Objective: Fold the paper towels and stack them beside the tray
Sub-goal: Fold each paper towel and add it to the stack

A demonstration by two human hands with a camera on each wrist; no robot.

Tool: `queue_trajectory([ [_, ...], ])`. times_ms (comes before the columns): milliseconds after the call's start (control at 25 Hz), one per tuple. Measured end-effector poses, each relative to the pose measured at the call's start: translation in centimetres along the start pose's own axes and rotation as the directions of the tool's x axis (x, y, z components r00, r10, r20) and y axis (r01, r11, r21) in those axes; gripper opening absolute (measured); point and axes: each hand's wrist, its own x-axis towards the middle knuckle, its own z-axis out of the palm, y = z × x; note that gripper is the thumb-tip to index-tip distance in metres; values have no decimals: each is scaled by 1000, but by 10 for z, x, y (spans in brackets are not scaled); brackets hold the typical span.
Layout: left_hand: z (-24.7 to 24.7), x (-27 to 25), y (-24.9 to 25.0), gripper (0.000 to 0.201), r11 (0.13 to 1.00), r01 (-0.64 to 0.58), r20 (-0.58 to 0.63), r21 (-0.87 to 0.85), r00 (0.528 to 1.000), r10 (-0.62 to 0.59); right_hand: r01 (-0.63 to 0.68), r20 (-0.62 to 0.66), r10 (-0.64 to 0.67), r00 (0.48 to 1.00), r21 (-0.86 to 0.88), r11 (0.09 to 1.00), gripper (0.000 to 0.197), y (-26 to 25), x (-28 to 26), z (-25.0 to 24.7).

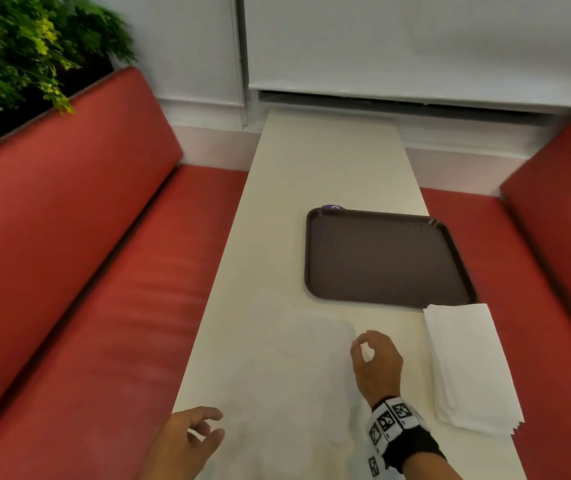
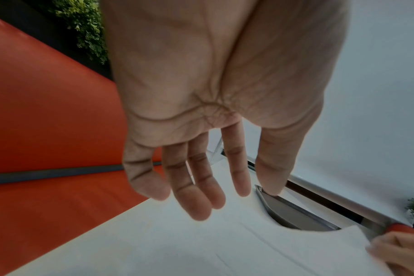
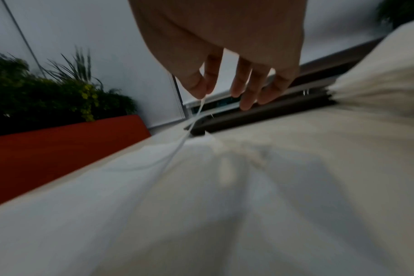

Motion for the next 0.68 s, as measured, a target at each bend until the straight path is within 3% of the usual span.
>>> queue_trajectory([
  [160, 4, 14, 7, 28, 999, -37, 11, -17, 999, 37, -86, 128, 67, 990, 146, 986, 14, -21, 23, -25],
  [320, 10, 23, 17, 23, 998, -50, 32, -29, 998, 51, -214, 166, 179, 970, 228, 950, 17, -21, 28, -31],
  [480, 15, 39, 31, 24, 989, -64, 96, -136, 992, 78, -78, 220, 23, 975, 244, 967, 16, -49, 31, -57],
  [600, 28, 56, 60, 87, 955, -20, 142, -296, 988, 65, 9, 265, -103, 959, 334, 943, 18, -75, 34, -93],
  [680, 39, 63, 87, 107, 903, 86, 322, -420, 945, 60, 28, 306, -159, 939, 392, 920, 22, -86, 35, -118],
])
